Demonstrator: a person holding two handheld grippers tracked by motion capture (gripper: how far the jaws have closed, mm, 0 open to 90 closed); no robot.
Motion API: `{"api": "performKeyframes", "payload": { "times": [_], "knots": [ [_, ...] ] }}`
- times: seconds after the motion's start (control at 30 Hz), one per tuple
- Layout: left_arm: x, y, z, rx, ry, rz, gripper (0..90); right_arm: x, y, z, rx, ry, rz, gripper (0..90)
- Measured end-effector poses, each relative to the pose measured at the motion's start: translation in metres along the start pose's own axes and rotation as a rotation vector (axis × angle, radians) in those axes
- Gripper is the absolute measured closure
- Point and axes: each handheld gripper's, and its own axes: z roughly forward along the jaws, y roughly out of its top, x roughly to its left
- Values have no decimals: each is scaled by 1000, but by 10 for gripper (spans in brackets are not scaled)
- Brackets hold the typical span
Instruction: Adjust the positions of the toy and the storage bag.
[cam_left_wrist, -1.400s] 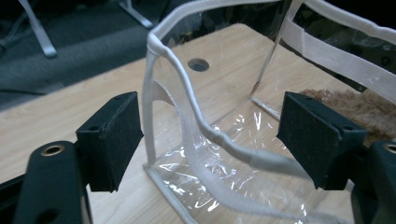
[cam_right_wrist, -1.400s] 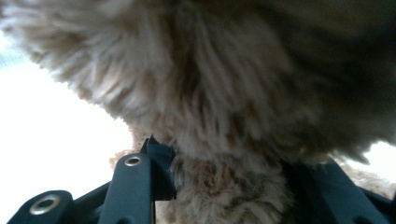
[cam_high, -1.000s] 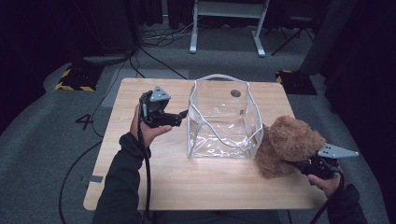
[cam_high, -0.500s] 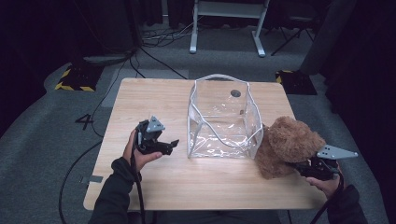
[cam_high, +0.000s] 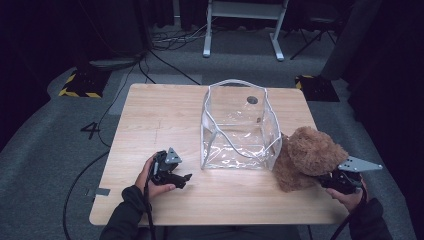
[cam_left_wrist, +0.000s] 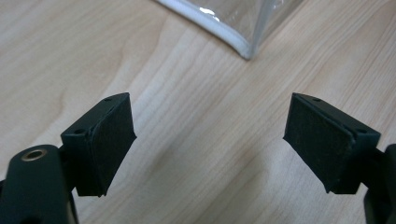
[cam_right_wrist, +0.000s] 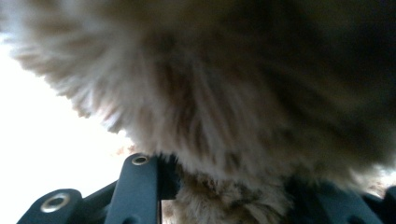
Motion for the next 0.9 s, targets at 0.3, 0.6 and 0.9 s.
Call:
{"api": "performKeyframes", "payload": {
  "times": [0.3,0.6,0.9],
  "knots": [
    [-6,-15,9,40,3,-22,167,2,-2,-3,-25,-18,-21,640],
    [-8,-25,8,-23,15,-28,146,0,-5,-4,-50,-13,8,664],
    [-8,-25,9,-23,9,-28,144,-3,-5,-7,-74,-36,25,697]
  ]
}}
